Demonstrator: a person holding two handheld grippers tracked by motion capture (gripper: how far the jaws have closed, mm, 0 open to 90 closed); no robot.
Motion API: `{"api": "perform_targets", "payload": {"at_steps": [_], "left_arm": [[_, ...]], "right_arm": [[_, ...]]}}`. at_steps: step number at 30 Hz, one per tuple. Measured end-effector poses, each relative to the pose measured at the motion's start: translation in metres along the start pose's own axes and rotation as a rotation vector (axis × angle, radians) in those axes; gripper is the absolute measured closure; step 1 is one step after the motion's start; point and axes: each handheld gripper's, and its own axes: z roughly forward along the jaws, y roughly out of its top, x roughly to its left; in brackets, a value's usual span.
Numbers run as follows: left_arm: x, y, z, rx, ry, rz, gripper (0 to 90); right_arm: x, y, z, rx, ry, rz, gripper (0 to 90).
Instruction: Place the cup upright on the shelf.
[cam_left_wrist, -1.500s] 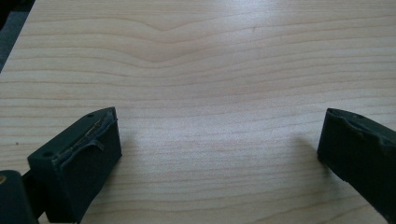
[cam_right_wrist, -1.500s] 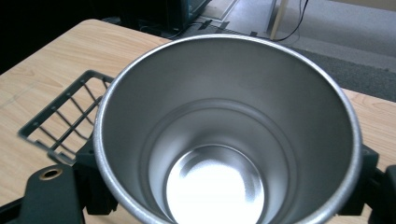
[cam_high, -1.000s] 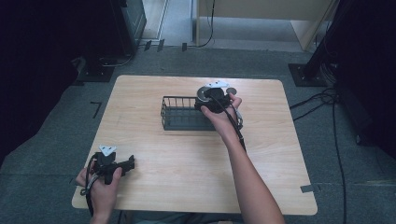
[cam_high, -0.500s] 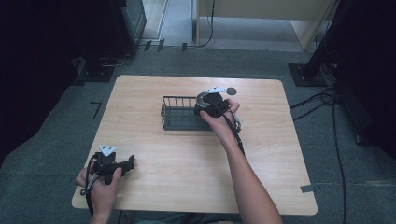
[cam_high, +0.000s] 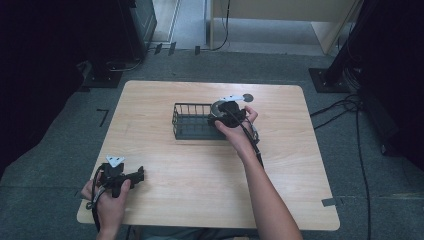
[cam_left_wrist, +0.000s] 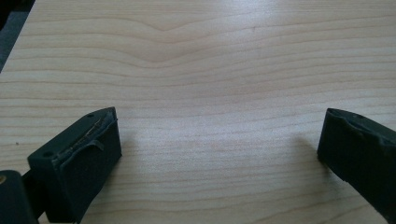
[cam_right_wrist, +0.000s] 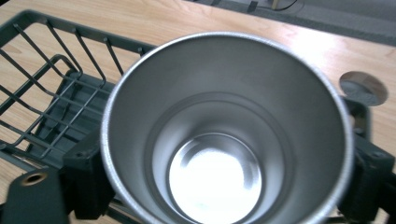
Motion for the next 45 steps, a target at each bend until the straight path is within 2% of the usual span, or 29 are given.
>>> {"api": "perform_targets", "payload": {"at_steps": [2,5,6,10,11,15,16,19,25,33,35,38,40,42,43,45], "left_arm": [[0.0,0.0,0.0,0.0,0.0,0.0,0.0],[0.0,0.0,0.0,0.0,0.0,0.0,0.0],[0.0,0.0,0.0,0.0,0.0,0.0,0.0],[0.0,0.0,0.0,0.0,0.0,0.0,0.0],[0.0,0.0,0.0,-0.002,0.0,-0.002,0.0],[0.0,0.0,0.0,0.0,0.0,0.0,0.0],[0.0,0.0,0.0,0.0,0.0,0.0,0.0],[0.0,0.0,0.0,0.0,0.0,0.0,0.0],[0.0,0.0,0.0,-0.003,0.001,-0.002,0.0],[0.0,0.0,0.0,-0.002,0.0,0.0,0.0],[0.0,0.0,0.0,-0.001,0.0,0.0,0.0],[0.0,0.0,0.0,-0.002,0.0,0.0,0.0],[0.0,0.0,0.0,0.0,0.001,0.002,0.0],[0.0,0.0,0.0,0.0,0.0,0.002,0.0],[0.0,0.0,0.0,0.0,0.0,0.002,0.0],[0.0,0.0,0.0,0.0,0.0,0.002,0.0]], "right_arm": [[0.0,0.002,-0.004,-0.007,0.007,-0.001,3.1],[-0.002,0.003,-0.009,-0.021,0.015,0.004,2.2],[-0.004,0.005,-0.016,-0.04,0.02,0.005,0.0],[-0.007,0.008,-0.026,-0.062,0.029,0.008,0.0],[-0.009,0.008,-0.033,-0.069,0.016,0.008,0.0],[-0.011,0.007,-0.042,-0.073,0.005,0.005,0.0],[-0.014,0.005,-0.049,-0.076,0.005,0.009,0.0],[-0.017,0.002,-0.056,-0.079,0.015,0.014,0.0],[-0.026,-0.013,-0.072,-0.092,0.011,0.019,0.0],[-0.038,-0.03,-0.083,-0.093,-0.004,0.03,0.0],[-0.046,-0.038,-0.088,-0.091,-0.016,0.025,0.0],[-0.052,-0.043,-0.092,-0.09,-0.022,0.033,0.0],[-0.063,-0.053,-0.097,-0.086,-0.034,0.047,0.0],[-0.065,-0.055,-0.099,-0.084,-0.04,0.047,0.0],[-0.072,-0.063,-0.102,-0.079,-0.052,0.055,0.0],[-0.078,-0.069,-0.104,-0.075,-0.061,0.067,0.0]]}}
